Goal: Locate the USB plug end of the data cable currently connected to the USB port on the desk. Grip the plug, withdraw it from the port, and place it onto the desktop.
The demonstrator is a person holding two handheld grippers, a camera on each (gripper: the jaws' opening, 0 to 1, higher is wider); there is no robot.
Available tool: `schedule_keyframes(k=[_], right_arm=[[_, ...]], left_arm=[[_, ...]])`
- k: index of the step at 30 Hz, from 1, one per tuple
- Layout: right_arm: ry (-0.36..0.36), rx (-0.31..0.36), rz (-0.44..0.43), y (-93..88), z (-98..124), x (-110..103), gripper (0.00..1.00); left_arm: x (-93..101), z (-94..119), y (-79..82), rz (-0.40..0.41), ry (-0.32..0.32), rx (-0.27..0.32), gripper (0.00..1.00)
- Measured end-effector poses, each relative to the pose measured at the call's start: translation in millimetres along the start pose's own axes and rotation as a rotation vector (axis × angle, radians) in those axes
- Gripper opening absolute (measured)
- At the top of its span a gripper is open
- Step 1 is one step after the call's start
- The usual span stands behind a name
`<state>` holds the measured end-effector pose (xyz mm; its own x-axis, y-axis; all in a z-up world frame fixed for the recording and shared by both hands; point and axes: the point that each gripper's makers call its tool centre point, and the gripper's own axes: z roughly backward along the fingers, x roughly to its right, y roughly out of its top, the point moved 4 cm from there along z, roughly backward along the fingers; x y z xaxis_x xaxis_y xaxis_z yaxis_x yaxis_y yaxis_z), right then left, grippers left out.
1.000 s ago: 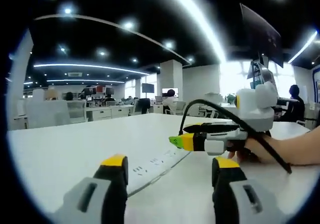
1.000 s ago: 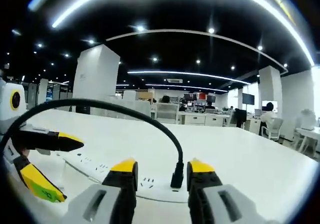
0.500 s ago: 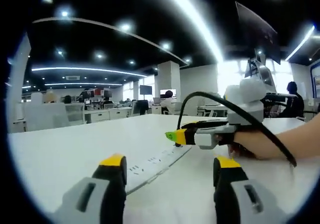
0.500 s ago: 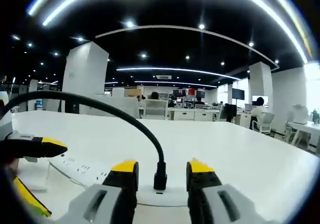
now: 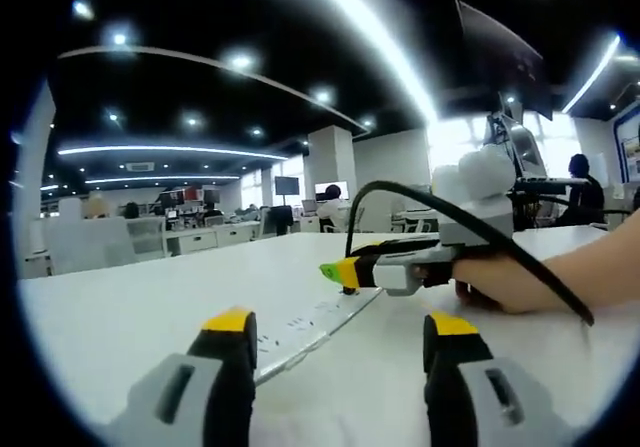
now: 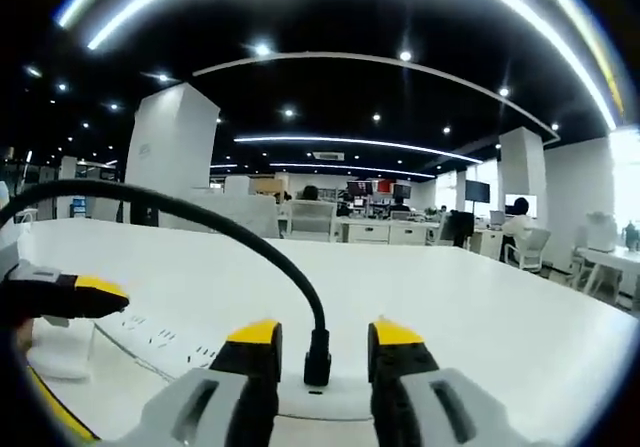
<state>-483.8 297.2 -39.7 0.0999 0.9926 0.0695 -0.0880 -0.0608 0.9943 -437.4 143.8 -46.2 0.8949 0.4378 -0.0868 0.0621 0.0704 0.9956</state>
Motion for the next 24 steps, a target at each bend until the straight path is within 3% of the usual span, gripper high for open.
schedule_keyframes(k=[14, 18, 19, 21, 24], right_arm=[[0.008, -0.016, 0.069, -2.1, 0.8, -3.0, 0.32], [-0.032, -0.017, 0.177, -2.0, 3.9, 1.3, 0.15], [0.008, -0.021, 0.159, -3.5, 0.9, -5.7, 0.11], [-0.005, -0.024, 0.187, -2.5, -0.9, -5.0, 0.11], [-0.014, -0.032, 0.110, -4.0, 0.1, -3.2, 0.10]], left_arm=[[-0.5, -1.3, 0.6, 0.019, 0.011, 0.006, 0.68], [-3.7, -2.3, 1.1, 0.023, 0.018, 0.009, 0.68], [-3.7, -2.4, 0.7, 0.025, 0.019, 0.008, 0.68], [-2.3, -2.3, -0.4, 0.024, 0.018, 0.005, 0.68], [-1.9, -2.1, -1.2, 0.012, 0.018, -0.004, 0.67]])
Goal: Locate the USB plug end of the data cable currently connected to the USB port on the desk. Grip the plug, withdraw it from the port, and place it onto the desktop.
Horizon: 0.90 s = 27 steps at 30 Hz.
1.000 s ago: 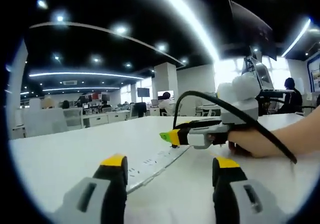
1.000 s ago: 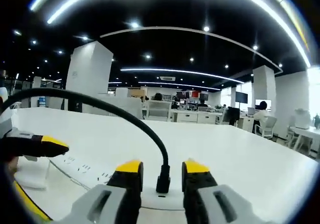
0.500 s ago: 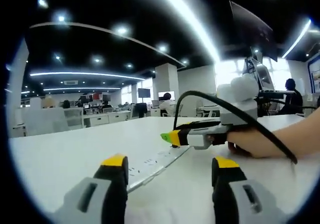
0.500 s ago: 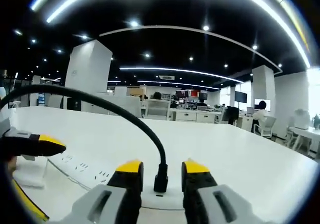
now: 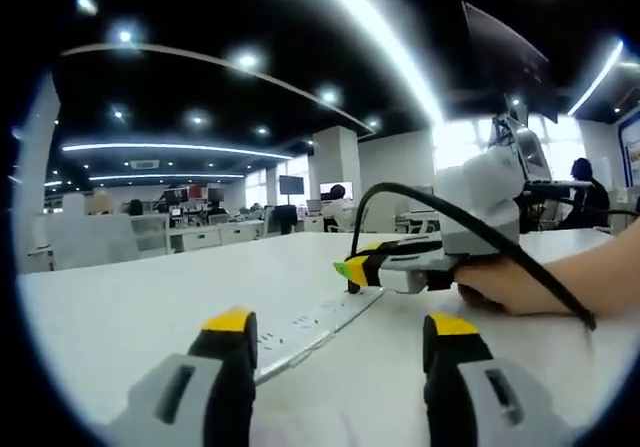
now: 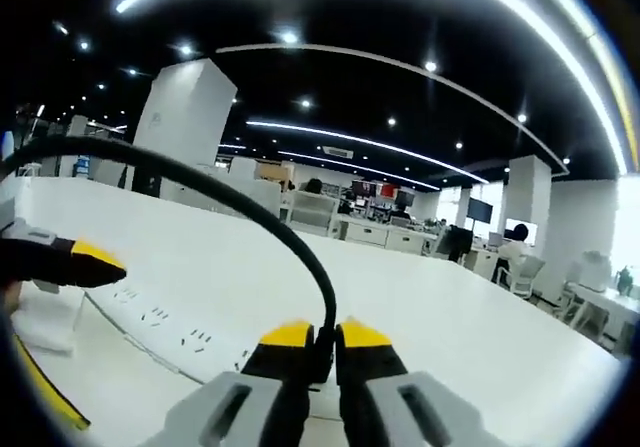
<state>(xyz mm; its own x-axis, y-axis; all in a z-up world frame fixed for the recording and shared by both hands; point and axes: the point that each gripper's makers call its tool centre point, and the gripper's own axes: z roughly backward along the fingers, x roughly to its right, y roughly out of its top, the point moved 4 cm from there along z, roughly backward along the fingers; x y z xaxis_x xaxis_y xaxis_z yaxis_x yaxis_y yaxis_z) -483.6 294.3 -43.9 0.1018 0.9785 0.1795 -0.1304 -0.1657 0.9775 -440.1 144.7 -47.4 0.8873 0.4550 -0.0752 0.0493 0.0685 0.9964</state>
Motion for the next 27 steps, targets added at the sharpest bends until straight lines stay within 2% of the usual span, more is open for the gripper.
schedule_keyframes(k=[3, 8, 13, 18, 23, 27], right_arm=[[0.006, -0.002, -0.057, 0.8, -0.4, 3.5, 0.09], [0.010, 0.001, -0.060, 1.0, -0.3, 1.3, 0.09], [0.013, 0.002, -0.082, 1.4, 0.2, 0.8, 0.09], [0.012, 0.003, -0.076, 1.3, 1.5, 1.3, 0.09], [0.020, -0.007, -0.210, 0.6, 2.9, 5.6, 0.09], [0.023, -0.007, -0.223, 1.8, 2.5, 6.9, 0.09]], left_arm=[[0.2, 0.5, -0.7, -0.008, -0.002, -0.003, 0.67], [-4.9, -0.8, -3.4, -0.030, 0.018, -0.020, 0.67], [-6.8, -0.6, -0.4, -0.026, 0.018, -0.009, 0.67], [-4.9, 0.1, -2.4, -0.041, 0.019, -0.023, 0.67], [-3.8, 0.4, -3.3, -0.054, 0.017, -0.031, 0.67], [-4.8, 0.5, -2.8, -0.053, 0.018, -0.026, 0.67]])
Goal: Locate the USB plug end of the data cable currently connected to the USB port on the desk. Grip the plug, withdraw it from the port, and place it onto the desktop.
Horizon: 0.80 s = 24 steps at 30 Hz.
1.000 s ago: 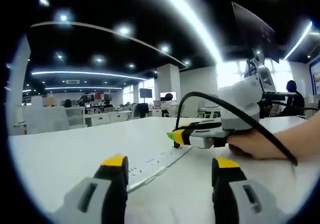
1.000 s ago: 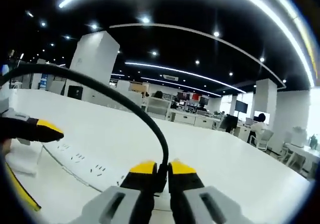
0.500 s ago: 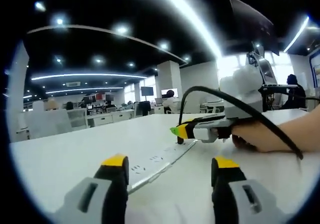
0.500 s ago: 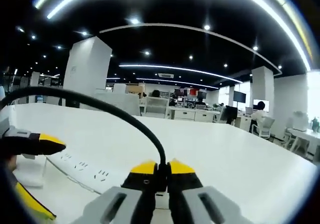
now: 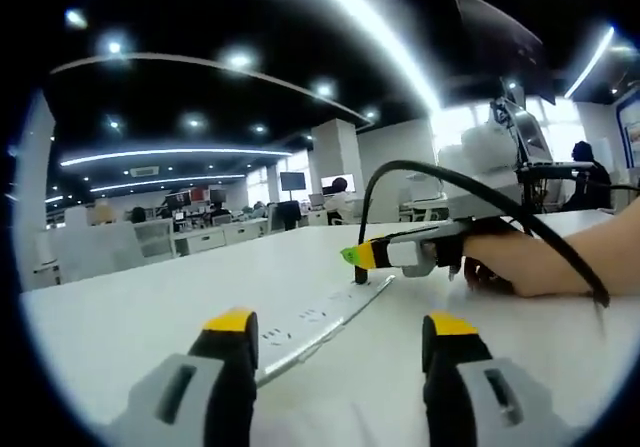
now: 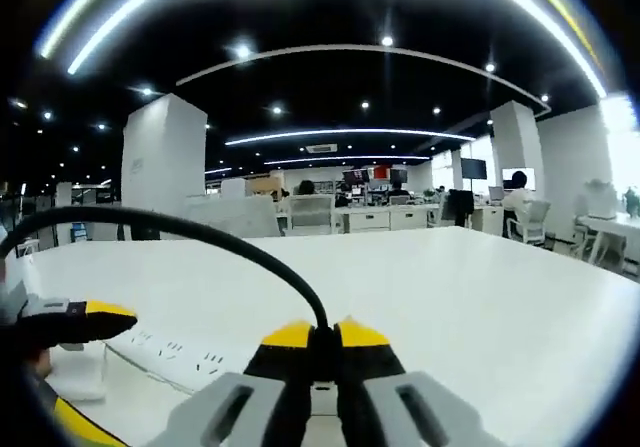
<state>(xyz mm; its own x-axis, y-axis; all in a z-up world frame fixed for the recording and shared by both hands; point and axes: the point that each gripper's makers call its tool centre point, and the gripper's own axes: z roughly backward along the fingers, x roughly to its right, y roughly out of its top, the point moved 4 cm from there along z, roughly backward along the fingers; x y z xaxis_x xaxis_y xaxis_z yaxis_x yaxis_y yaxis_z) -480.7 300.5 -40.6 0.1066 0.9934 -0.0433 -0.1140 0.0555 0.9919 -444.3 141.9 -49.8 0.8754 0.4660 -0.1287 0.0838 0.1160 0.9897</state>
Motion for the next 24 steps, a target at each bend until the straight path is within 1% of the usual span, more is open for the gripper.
schedule_keyframes(k=[4, 7, 8, 9, 10, 12, 15, 16, 17, 19, 20, 22, 23, 24], right_arm=[[-0.015, -0.006, 0.048, 0.3, 1.4, -3.3, 0.09], [-0.036, -0.008, 0.157, 1.4, 2.1, -6.2, 0.09], [-0.034, -0.008, 0.158, -0.4, 4.5, -12.8, 0.09], [-0.034, -0.007, 0.159, -0.3, 4.7, -12.7, 0.09], [-0.028, -0.008, 0.130, 0.5, 3.5, -7.2, 0.08], [-0.002, -0.009, -0.003, 0.0, 3.3, -1.5, 0.08], [-0.005, -0.008, -0.042, 2.4, 1.0, 4.6, 0.08], [-0.005, -0.008, -0.041, 2.5, 1.1, 5.6, 0.09], [-0.005, -0.006, -0.035, 0.8, 4.4, -3.0, 0.09], [-0.007, -0.004, -0.016, 0.7, 5.9, -4.7, 0.08], [-0.013, -0.004, 0.037, 1.6, 6.7, -4.9, 0.09], [-0.013, -0.002, 0.098, 2.8, 3.7, -6.9, 0.08], [-0.014, -0.003, 0.095, 3.2, 3.1, -6.4, 0.08], [0.002, -0.005, 0.019, 4.0, -0.3, -1.9, 0.08]], left_arm=[[-1.8, -0.1, -0.6, -0.010, 0.004, -0.005, 0.65], [-1.5, -1.0, 0.1, -0.015, 0.002, -0.003, 0.65], [-1.9, -1.4, 0.3, -0.015, 0.002, -0.002, 0.65], [-2.3, -1.8, 0.3, -0.015, 0.002, -0.002, 0.65], [-2.6, -2.1, 0.4, -0.016, 0.002, -0.002, 0.65], [-3.6, -2.6, 0.2, -0.019, 0.002, -0.003, 0.64], [-3.8, -2.4, -0.1, -0.026, 0.005, -0.003, 0.64], [-3.4, -2.2, -0.4, -0.027, 0.006, -0.004, 0.64], [-3.3, -2.4, -0.5, -0.028, 0.006, -0.005, 0.64], [-3.3, -3.0, -0.1, -0.028, 0.005, -0.003, 0.64], [-2.6, -2.8, -0.2, -0.029, 0.005, -0.003, 0.63], [-1.7, -3.0, -0.7, -0.033, 0.004, -0.006, 0.63], [-0.2, -3.4, -1.1, -0.038, 0.000, -0.008, 0.63], [0.2, -3.4, -1.4, -0.041, -0.002, -0.011, 0.63]])
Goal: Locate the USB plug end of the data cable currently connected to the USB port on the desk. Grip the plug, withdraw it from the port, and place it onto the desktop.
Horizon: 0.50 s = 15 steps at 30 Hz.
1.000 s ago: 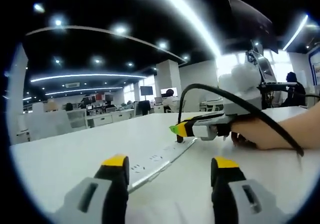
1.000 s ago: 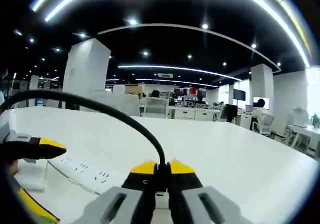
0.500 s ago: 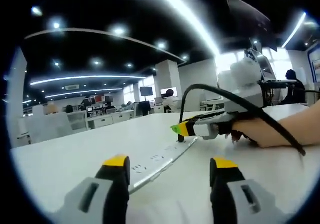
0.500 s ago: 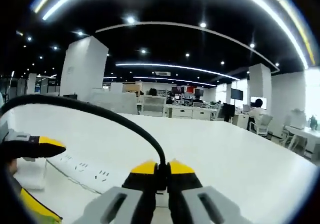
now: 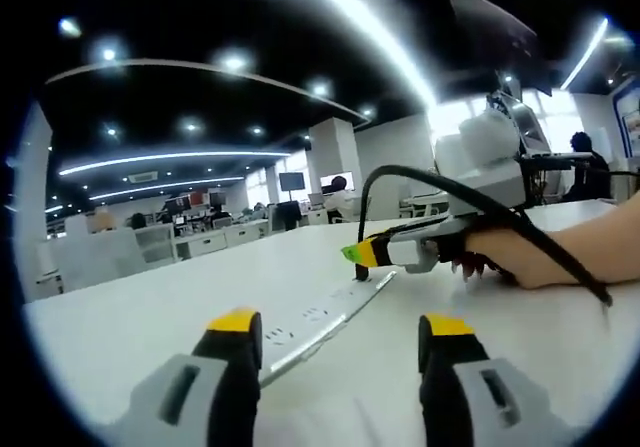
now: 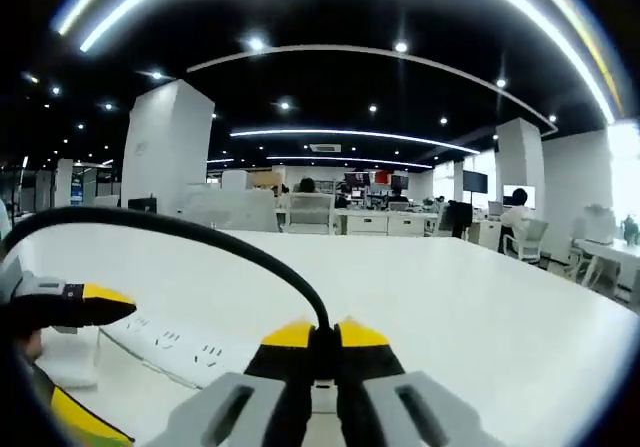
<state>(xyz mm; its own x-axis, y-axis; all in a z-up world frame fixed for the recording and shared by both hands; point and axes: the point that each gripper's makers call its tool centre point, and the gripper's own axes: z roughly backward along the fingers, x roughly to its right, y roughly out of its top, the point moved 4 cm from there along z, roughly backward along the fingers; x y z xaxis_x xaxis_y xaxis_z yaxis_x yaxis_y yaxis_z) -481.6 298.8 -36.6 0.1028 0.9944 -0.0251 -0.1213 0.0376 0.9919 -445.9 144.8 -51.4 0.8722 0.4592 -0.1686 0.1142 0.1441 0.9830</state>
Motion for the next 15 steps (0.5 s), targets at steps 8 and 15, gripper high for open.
schedule_keyframes(k=[8, 15], right_arm=[[0.010, 0.007, -0.085, -6.9, 5.1, -1.3, 0.09], [-0.009, 0.011, 0.086, -6.3, 8.4, -9.2, 0.08]], left_arm=[[-1.6, 1.2, -1.0, -0.005, 0.004, -0.001, 0.62], [-0.7, 0.2, -0.5, -0.012, -0.001, -0.001, 0.62]])
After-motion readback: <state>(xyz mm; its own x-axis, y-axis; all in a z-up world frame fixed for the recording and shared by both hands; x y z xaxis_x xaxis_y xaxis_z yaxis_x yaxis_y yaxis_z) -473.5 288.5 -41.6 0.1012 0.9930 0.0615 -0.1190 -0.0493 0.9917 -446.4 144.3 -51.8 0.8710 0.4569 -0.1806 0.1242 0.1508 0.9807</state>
